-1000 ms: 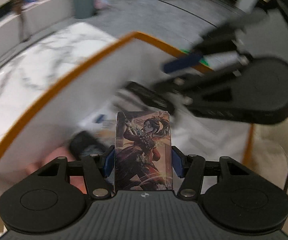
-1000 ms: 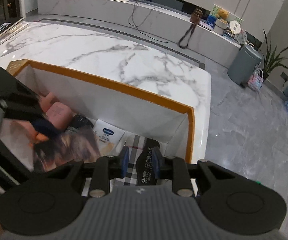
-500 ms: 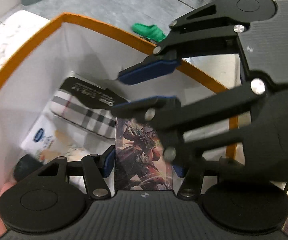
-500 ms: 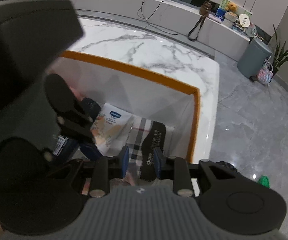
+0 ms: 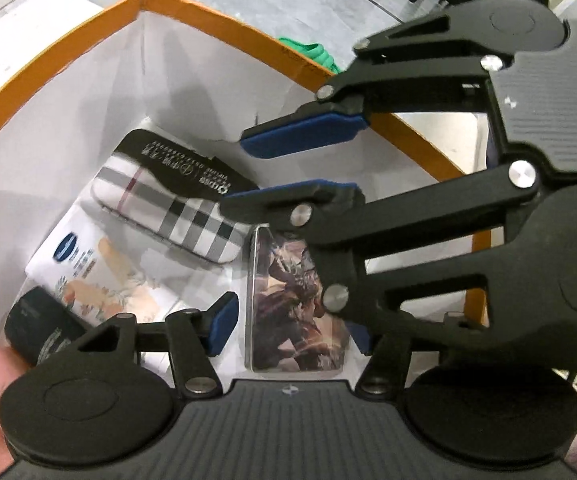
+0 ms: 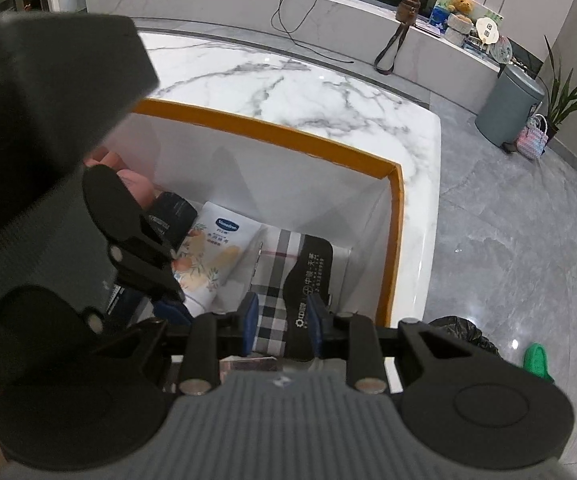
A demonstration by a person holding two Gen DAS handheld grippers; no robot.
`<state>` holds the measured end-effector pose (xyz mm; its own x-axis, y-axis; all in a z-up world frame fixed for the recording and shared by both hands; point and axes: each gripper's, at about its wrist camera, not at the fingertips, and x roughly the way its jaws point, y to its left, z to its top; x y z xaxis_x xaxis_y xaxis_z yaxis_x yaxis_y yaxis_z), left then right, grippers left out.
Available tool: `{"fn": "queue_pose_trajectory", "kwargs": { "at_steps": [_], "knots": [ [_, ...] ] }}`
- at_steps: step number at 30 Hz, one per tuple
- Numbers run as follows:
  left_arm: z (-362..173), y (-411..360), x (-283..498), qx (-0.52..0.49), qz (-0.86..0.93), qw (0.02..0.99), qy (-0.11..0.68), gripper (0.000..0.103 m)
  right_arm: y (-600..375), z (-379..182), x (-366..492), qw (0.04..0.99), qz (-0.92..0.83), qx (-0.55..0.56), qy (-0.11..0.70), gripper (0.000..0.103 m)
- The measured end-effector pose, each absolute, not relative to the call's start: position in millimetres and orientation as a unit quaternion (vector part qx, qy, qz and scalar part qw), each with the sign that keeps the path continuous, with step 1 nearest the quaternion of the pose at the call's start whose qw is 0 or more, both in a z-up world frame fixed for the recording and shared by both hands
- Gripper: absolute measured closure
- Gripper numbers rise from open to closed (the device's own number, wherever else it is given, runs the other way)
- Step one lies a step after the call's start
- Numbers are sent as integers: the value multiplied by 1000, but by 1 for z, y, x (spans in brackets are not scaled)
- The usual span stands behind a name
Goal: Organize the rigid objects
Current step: 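Lower the card box and plaid case into the orange box and open both tools, then withdraw both open tools up out of the orange box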
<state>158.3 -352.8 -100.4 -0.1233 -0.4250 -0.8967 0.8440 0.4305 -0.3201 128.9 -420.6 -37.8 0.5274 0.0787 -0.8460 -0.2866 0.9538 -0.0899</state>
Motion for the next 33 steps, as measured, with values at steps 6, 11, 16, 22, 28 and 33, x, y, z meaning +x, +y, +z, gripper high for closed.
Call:
{"fn": "queue_pose_trajectory", "kwargs": {
  "at_steps": [6,11,16,22,28,33],
  "knots": [
    [-100,-331,166,150,-417,635,633,41,-421,-38,125,869,105,-110,472,77],
    [-113,-319,161,121,-383,612,682,48,-418,-40,123,868,105,-112,472,77],
    [-128,-316,158,89,-380,610,689,61,-421,-41,121,870,99,-110,471,77],
    [-134,-313,168,65,-394,629,667,73,-426,-40,120,876,87,-108,462,80],
    [-139,-319,177,53,-390,640,661,75,-432,-40,122,880,82,-94,459,87],
    [-115,-314,177,88,-388,642,655,74,-428,-40,121,879,85,-98,459,79]
  ]
}}
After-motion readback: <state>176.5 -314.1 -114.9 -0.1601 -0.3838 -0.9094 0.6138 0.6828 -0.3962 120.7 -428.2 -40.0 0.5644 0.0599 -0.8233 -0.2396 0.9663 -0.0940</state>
